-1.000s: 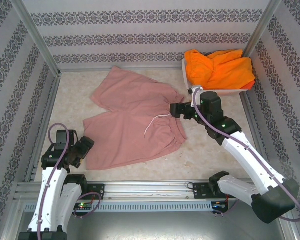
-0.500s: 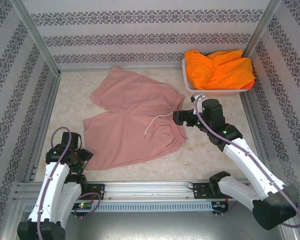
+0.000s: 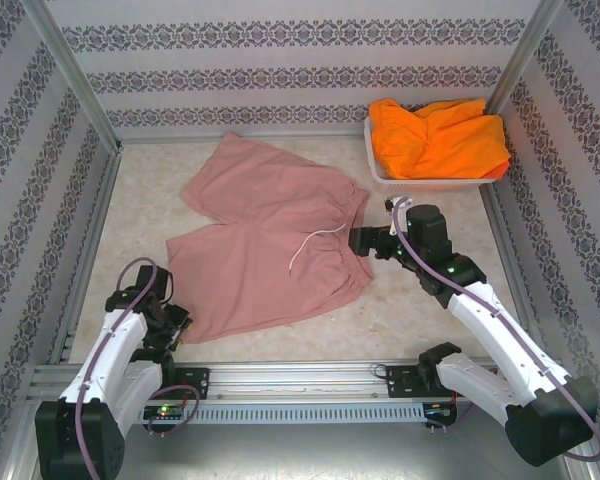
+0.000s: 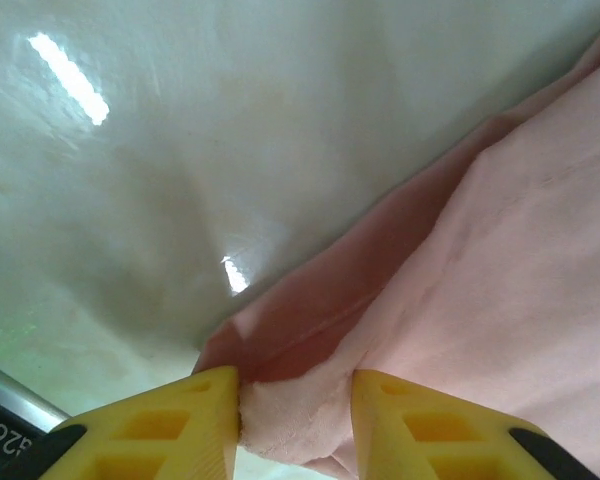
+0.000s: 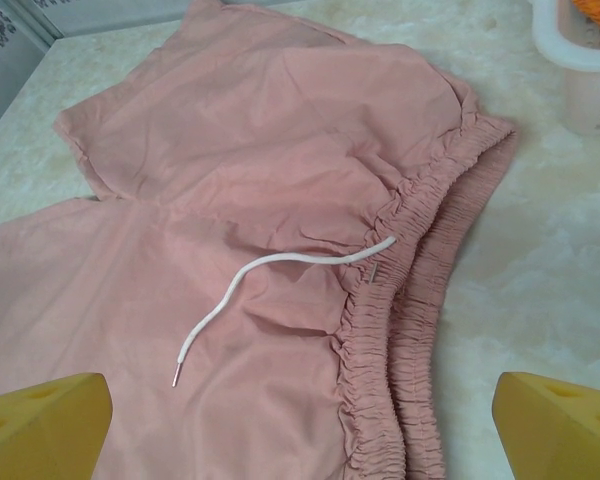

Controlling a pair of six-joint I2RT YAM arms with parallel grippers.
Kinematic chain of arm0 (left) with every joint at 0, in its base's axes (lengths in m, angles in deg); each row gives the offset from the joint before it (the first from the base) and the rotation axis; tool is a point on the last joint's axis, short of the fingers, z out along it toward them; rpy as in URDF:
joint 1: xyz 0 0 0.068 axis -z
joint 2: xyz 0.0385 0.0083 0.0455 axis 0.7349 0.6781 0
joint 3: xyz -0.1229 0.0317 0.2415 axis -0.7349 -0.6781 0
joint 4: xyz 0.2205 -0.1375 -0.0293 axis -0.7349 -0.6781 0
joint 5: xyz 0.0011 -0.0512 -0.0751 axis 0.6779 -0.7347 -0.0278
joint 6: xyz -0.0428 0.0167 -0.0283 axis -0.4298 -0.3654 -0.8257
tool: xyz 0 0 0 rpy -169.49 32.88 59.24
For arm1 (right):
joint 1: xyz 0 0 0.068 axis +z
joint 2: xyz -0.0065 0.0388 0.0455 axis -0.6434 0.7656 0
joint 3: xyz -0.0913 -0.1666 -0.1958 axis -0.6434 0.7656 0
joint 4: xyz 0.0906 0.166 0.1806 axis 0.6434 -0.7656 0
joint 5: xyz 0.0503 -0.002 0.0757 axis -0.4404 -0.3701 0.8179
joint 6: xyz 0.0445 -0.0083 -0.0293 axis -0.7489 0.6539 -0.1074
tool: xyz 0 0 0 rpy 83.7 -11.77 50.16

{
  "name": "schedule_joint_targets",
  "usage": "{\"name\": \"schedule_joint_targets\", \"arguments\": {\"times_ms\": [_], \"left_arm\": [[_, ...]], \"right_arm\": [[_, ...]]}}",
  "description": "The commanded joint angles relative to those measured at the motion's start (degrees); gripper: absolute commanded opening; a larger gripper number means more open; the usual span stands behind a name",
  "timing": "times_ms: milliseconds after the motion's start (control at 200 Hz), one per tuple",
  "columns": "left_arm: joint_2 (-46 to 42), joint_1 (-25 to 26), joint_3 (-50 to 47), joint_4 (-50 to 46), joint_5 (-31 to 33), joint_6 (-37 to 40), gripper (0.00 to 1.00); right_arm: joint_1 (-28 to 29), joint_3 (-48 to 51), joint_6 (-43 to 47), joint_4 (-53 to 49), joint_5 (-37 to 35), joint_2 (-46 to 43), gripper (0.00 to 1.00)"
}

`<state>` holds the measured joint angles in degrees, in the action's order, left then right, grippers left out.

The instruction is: Fold and stack the shorts

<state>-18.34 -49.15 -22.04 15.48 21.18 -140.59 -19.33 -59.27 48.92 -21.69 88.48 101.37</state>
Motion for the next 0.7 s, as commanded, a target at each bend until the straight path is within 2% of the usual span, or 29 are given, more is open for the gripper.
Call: {"name": "schedule_joint_targets", "arguments": {"times_ms": [0,245,400,540,694], "left_arm": [[0.5,1.1,-1.6,2.6,-0.8,-1.7,0.29],[0.7,1.2,2.0,3.0,1.7,1.1,0.00],[0.8,1.2,7.3,2.1,4.4,4.2,0.00],[0.9,1.1,12.6,2.4,5.6,8.6,0.00],[2.3,1.1,18.0,2.2,8.1,14.9,0.00]], "right_arm": [[-0.6,1.1,-0.6,-0.2,0.9,-0.6,0.98],[-0.7,0.8,2.8,-1.8,1.7,-0.9,0.98],[-0.5,0.2,10.0,-3.4,5.3,-1.3,0.97],[1.3,-1.1,20.3,-7.1,7.1,-1.5,0.93],[8.4,-1.8,36.8,-12.3,2.0,-1.7,0.87]]}}
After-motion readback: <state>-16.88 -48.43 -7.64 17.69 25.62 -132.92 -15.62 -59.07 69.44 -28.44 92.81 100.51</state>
